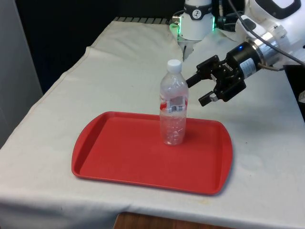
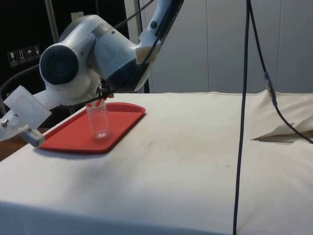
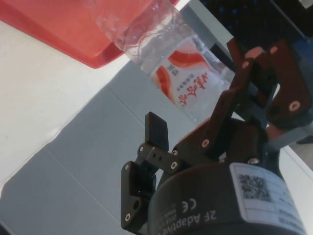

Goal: Place the bottle upright on the tray.

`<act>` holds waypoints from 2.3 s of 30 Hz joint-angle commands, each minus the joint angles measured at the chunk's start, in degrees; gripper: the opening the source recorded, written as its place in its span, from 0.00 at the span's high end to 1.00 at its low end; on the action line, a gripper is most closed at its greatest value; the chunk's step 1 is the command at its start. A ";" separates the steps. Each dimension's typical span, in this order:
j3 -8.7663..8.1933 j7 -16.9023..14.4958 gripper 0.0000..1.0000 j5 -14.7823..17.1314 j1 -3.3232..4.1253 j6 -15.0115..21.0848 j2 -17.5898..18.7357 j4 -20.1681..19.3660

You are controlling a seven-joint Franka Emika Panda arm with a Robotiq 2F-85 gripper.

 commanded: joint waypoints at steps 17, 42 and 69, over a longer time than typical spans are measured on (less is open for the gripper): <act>1.38 -1.72 0.00 5.10 -0.17 -0.52 -5.56 -3.21; 4.64 -2.06 0.00 4.98 0.40 -7.39 -13.52 -7.16; 5.16 -2.98 0.00 6.42 -0.92 -9.22 -19.65 -8.88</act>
